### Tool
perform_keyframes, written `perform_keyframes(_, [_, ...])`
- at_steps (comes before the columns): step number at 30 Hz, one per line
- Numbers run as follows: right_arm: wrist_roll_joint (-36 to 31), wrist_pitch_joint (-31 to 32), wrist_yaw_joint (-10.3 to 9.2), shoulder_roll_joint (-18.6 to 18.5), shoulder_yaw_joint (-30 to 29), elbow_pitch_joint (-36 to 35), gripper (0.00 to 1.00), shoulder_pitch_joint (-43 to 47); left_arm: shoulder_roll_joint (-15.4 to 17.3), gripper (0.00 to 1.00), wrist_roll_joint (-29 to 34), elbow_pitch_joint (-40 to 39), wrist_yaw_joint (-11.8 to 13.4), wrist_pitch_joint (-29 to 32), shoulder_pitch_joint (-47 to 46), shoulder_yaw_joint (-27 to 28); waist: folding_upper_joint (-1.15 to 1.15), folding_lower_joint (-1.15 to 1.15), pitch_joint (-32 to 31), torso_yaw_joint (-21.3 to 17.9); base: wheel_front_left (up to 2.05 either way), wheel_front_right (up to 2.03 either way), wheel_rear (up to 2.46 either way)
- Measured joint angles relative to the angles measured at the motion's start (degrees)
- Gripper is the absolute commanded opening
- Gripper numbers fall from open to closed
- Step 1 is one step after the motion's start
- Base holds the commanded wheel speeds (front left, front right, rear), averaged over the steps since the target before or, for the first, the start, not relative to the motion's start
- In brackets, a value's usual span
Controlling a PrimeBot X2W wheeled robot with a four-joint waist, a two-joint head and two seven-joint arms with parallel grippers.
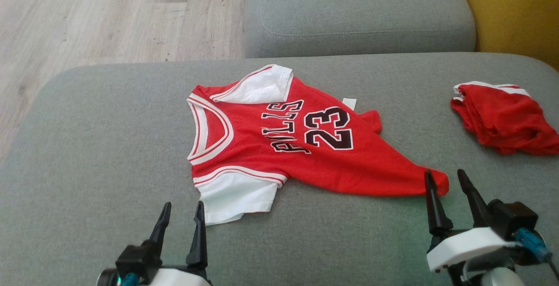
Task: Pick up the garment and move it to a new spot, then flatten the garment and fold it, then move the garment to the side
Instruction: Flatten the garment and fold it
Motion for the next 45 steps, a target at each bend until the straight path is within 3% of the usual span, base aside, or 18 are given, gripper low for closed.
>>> perform_keyframes(16, [-0.1,0.0,0.00,0.0,1.2,0.6,1.00,0.0,-0.5,1.00,0.0,2.2,-0.2,1.5,0.9,0.9,0.00,0.00,0.6,-0.2,0.00,0.00,0.00])
perform_keyframes(23, [-0.1,0.1,0.00,0.0,1.4,0.6,1.00,-0.1,-2.6,1.00,-2.6,9.7,-0.3,8.1,-2.0,-0.4,0.00,0.00,2.3,-1.9,0.00,0.00,0.00])
perform_keyframes(27, [-0.1,1.1,0.00,0.0,2.0,0.6,1.00,-0.2,-4.8,1.00,-5.1,13.7,-0.8,8.9,-5.4,0.6,0.00,0.00,3.6,-3.5,0.00,0.00,0.00])
perform_keyframes(37, [-0.7,1.3,0.00,0.0,1.0,0.3,1.00,-2.0,-6.7,1.00,-6.6,22.4,-0.8,9.9,-10.0,1.8,0.00,0.01,7.4,-7.4,0.00,0.00,0.00])
perform_keyframes(38, [-0.7,1.3,0.00,0.0,0.8,0.3,1.00,-2.1,-6.7,0.85,-6.6,22.7,-0.9,9.9,-10.5,1.7,0.00,0.01,7.7,-7.5,0.00,0.00,0.00])
perform_keyframes(39, [-0.9,1.3,0.00,0.0,0.6,0.4,1.00,-2.3,-6.8,0.49,-6.6,23.2,-1.3,9.9,-11.1,1.6,0.00,0.01,7.9,-7.6,0.00,0.00,0.00])
perform_keyframes(40, [-1.2,1.3,0.00,0.0,0.4,0.5,1.00,-2.4,-6.9,0.30,-6.6,23.6,-1.3,9.9,-11.6,1.6,0.00,0.01,8.1,-7.7,0.00,0.00,0.00])
perform_keyframes(41, [-1.4,1.3,0.00,0.0,0.2,0.6,1.00,-2.4,-6.9,0.00,-6.6,24.0,-1.7,9.9,-12.0,1.5,0.00,0.01,8.2,-7.6,0.00,0.00,0.00])
perform_keyframes(45, [-2.2,2.7,0.00,0.0,-2.1,2.6,1.00,-2.4,-7.5,0.00,-6.6,24.3,-2.7,9.8,-12.4,1.3,0.00,0.01,8.6,-7.0,0.00,0.00,0.00])
